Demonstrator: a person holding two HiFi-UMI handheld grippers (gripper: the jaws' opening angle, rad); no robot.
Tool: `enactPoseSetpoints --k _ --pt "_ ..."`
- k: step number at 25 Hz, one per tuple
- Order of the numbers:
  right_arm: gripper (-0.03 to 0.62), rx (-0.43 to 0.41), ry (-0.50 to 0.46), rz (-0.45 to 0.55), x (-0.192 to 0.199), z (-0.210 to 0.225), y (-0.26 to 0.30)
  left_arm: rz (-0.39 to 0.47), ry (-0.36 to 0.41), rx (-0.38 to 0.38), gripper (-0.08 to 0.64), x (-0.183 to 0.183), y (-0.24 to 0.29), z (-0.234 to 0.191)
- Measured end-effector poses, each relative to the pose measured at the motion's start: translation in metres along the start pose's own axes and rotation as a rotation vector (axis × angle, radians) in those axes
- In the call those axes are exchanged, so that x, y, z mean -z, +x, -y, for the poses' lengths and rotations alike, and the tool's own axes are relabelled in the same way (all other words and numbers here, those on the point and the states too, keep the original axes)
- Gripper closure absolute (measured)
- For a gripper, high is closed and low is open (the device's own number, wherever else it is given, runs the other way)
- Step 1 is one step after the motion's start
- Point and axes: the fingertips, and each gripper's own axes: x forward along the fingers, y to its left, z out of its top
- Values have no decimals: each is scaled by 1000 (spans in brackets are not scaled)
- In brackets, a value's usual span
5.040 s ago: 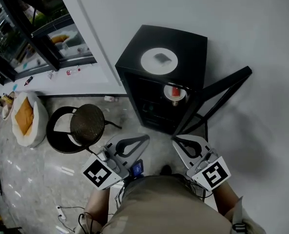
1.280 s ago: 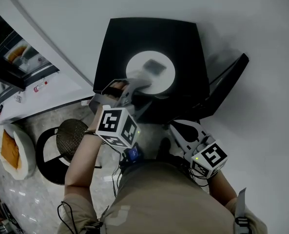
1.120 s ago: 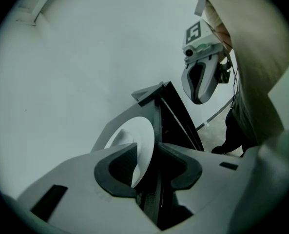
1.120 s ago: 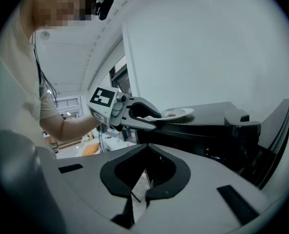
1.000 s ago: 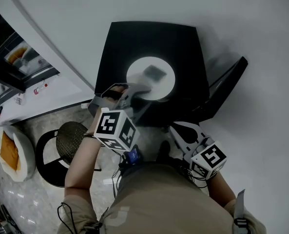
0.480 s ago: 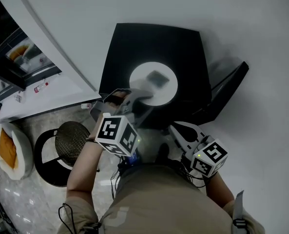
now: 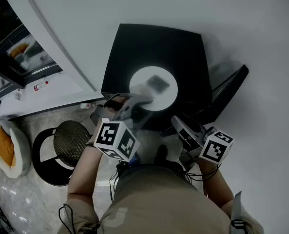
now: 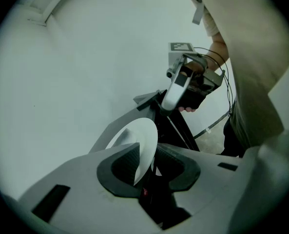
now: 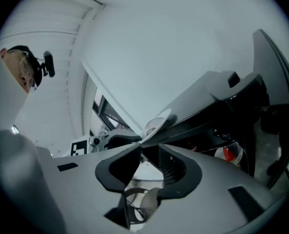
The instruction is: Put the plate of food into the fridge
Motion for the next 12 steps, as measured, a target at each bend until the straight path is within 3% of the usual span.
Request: enactPoseSetpoints --k 1,3,8,12 --pt "472 -13 33 3 -2 0 1 2 0 -3 457 -1 -1 1" --pt "440 -37 93 10 -7 -2 6 5 2 -7 457 -2 -1 3" --pt "433 -98 176 22 -20 -9 21 11 7 -6 459 -4 -5 7" --pt "434 -86 218 7 -17 -3 31 16 13 -2 459 -5 -9 12"
